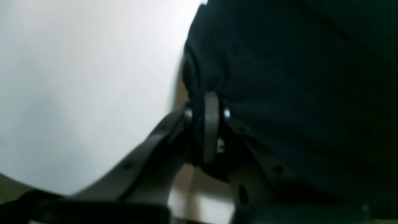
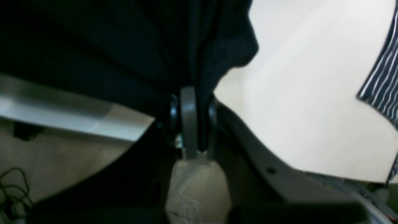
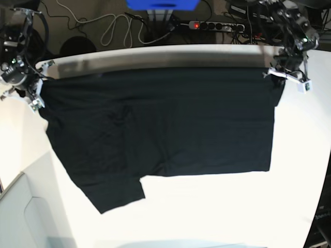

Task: Fold the T-shirt properly
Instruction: 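Drag the shirt by its shoulders toward the robot and release, then move both grippers to the hem corners and grasp them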

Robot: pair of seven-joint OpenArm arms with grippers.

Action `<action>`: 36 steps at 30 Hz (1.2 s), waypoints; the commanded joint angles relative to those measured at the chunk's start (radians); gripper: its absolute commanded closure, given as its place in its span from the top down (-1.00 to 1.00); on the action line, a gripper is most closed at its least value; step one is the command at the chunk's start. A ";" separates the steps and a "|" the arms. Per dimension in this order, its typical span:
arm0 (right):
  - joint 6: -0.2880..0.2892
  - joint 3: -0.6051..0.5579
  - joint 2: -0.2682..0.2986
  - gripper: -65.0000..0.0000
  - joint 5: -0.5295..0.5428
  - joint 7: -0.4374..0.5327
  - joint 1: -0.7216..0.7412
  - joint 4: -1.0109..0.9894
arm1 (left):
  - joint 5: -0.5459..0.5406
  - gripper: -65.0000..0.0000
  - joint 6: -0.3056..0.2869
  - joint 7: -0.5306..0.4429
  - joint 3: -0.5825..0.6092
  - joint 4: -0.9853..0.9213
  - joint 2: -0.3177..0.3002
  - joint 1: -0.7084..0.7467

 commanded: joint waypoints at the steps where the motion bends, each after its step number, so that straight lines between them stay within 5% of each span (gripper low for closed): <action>1: 0.005 0.024 0.018 -0.99 -0.009 0.009 -0.015 0.018 | 0.003 -1.00 0.007 -0.022 -0.006 0.028 -0.014 0.008; 17: 0.007 0.056 -0.032 -0.95 -0.009 0.055 -0.104 0.013 | -0.061 -1.00 0.010 -0.011 -0.006 0.035 0.000 0.094; 20: 0.007 0.056 -0.031 -0.71 -0.009 0.055 -0.108 0.013 | -0.125 -0.69 0.016 -0.011 -0.006 0.034 -0.003 0.117; 25: 0.008 0.056 -0.029 -0.02 -0.009 0.054 -0.111 0.021 | -0.144 -0.05 0.010 -0.011 -0.007 0.038 -0.005 0.128; 29: 0.008 0.112 -0.031 0.29 -0.009 0.054 -0.111 0.042 | -0.144 -0.03 0.009 -0.013 -0.061 0.091 -0.002 0.130; 36: 0.008 0.175 -0.032 0.29 -0.006 0.055 -0.059 0.142 | -0.139 -0.02 0.010 -0.020 -0.173 0.184 -0.011 0.025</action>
